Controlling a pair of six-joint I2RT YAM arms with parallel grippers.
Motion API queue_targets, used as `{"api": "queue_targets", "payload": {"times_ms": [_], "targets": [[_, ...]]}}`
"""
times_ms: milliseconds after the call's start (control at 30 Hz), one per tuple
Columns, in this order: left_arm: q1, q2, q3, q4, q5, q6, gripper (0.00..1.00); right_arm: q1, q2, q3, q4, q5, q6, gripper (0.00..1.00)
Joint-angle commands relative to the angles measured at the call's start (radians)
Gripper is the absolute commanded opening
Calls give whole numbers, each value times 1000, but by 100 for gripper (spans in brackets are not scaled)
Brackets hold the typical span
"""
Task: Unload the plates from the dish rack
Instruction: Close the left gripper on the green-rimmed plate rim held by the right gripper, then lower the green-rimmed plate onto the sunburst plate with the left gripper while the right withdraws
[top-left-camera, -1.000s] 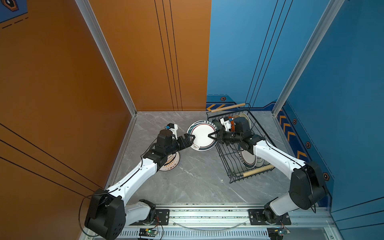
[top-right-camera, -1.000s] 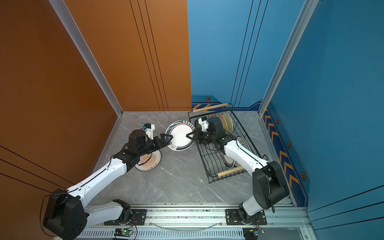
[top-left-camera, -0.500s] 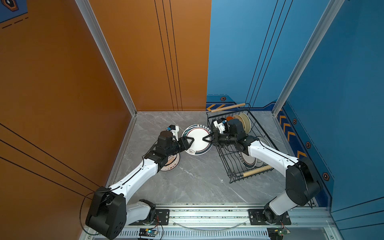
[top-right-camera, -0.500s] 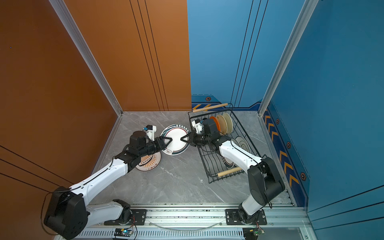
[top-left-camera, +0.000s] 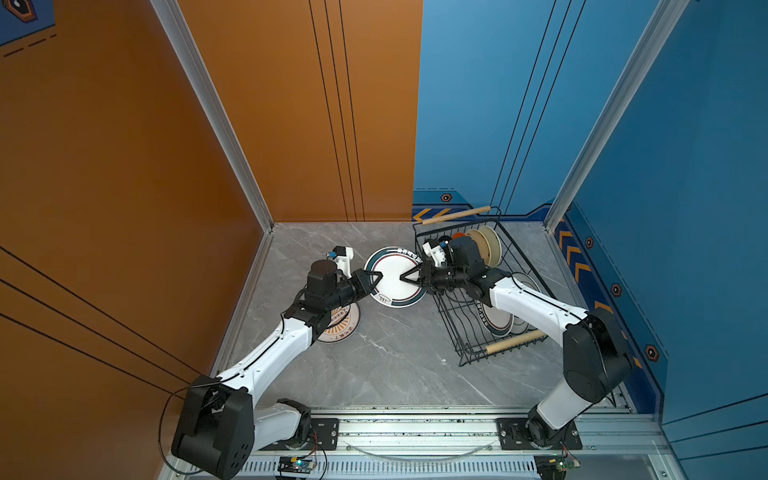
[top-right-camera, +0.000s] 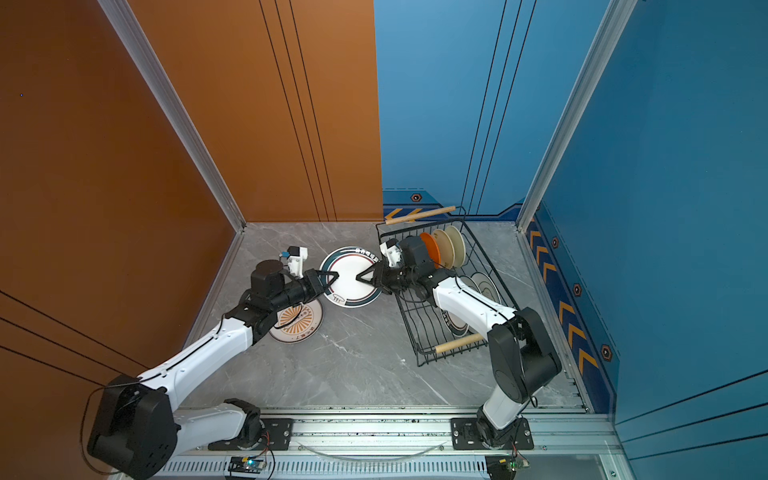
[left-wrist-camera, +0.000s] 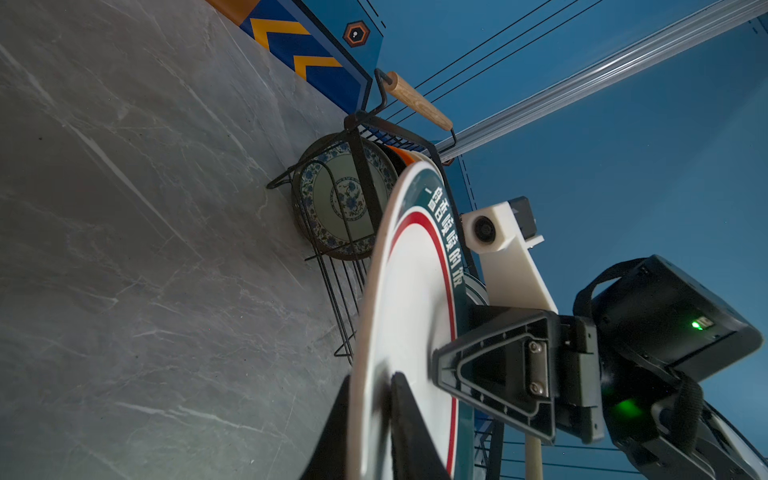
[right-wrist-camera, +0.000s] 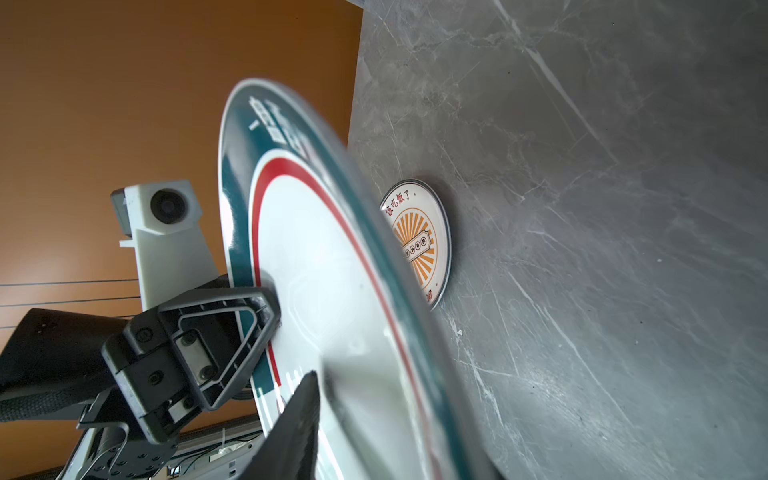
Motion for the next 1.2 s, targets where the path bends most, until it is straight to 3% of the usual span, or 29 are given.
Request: {"api": "queue_targets", "payload": {"times_ms": [0,133,267,433,567,867,1167], "targets": [[23,-3,-39,-51,41,23,2,22,-10,60,25,-15,-39,48],[72,-44,-57,-89,47,26,0,17,-25,78,-54,27,-97,57],[140,-101,-74,-140,54,32,0,21,-57,128,-252,157,-243,64],[232,-186,-93,-230,47,49,0,35,-100,205,-497,380,-414,72],[283,-244,-96,-333,-21,73,0,61,-139,274,-671,651,-537,76],[355,-298,-90,-561,-240,105,0,65,-226,267,-870,1115,-644,81],[388,-256,-99,-615,-330,138,0,20,-262,195,-895,1160,-661,81]]}}
